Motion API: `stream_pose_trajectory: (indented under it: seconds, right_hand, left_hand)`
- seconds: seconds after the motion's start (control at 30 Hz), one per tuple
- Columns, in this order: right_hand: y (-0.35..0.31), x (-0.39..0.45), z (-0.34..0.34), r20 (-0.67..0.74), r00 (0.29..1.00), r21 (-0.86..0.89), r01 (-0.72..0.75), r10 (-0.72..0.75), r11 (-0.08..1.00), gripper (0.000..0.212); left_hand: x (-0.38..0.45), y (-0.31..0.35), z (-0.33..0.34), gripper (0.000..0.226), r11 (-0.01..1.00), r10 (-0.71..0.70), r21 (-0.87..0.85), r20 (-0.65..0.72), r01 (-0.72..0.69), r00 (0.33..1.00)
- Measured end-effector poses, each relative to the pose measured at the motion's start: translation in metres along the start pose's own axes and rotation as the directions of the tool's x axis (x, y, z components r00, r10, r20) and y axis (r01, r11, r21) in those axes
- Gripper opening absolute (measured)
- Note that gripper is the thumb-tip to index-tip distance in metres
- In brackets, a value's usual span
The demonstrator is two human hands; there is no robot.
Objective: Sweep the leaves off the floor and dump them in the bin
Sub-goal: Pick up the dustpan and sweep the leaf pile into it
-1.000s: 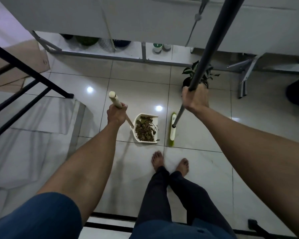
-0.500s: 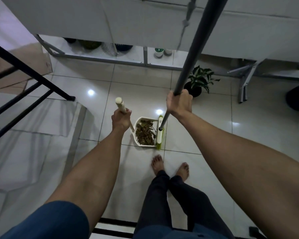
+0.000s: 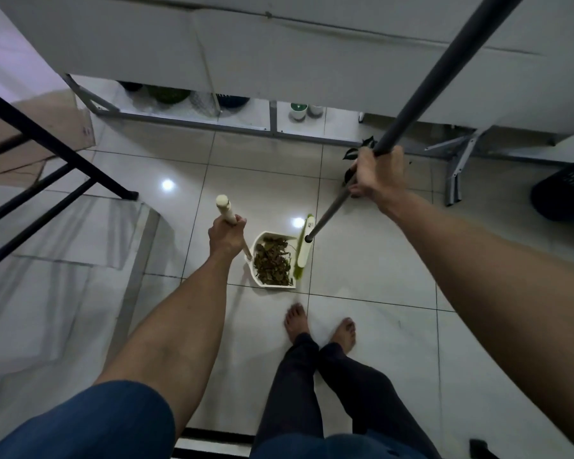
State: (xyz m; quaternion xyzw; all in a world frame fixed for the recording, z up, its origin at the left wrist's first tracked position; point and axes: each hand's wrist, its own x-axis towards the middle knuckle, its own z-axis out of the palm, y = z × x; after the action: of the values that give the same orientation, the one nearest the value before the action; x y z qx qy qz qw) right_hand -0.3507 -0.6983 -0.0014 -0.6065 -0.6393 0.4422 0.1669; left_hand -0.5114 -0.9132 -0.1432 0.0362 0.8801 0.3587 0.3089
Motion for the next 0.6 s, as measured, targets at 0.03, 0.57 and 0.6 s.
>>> stream_pose_trajectory:
  seconds: [0.03, 0.57, 0.6]
  right_hand:
    - [-0.003, 0.003, -0.004, -0.010, 1.000, -0.032, 0.014, -0.014, 0.999, 0.031]
    - [0.025, 0.024, -0.050, -0.102, 0.994, -0.169, 0.023, -0.040, 0.985, 0.034]
    - [0.029, 0.024, -0.052, -0.097, 0.995, -0.163, 0.014, -0.030, 0.987, 0.034]
  left_hand:
    - [0.000, 0.000, 0.000, 0.021, 1.000, 0.003, 0.011, -0.001, -0.003, 1.000]
    - [0.016, -0.049, -0.116, 0.005, 0.873, -0.191, -0.459, -0.015, 0.163, 0.981]
    - [0.016, -0.052, -0.126, 0.007, 0.854, -0.196, -0.493, -0.013, 0.165, 0.980]
